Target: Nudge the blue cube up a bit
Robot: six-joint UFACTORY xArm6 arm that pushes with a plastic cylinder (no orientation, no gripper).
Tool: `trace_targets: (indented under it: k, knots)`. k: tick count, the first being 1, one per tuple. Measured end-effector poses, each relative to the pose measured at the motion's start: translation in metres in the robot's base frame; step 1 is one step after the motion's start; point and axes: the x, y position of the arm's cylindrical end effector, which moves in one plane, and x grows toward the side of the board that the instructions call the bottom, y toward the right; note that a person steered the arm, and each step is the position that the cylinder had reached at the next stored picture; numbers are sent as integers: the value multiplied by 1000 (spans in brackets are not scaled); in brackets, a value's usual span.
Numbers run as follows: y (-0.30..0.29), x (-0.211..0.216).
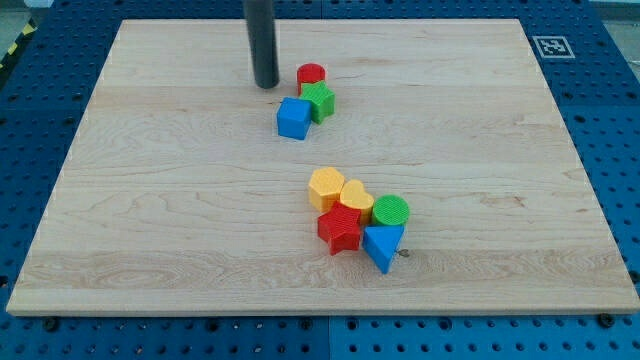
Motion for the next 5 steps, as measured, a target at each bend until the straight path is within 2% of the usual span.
trace_targets:
  k: [1,2,3,4,5]
  knots:
    - [-41,16]
    - [-48,59]
    - [-10,108]
    - [39,117]
    - [56,115]
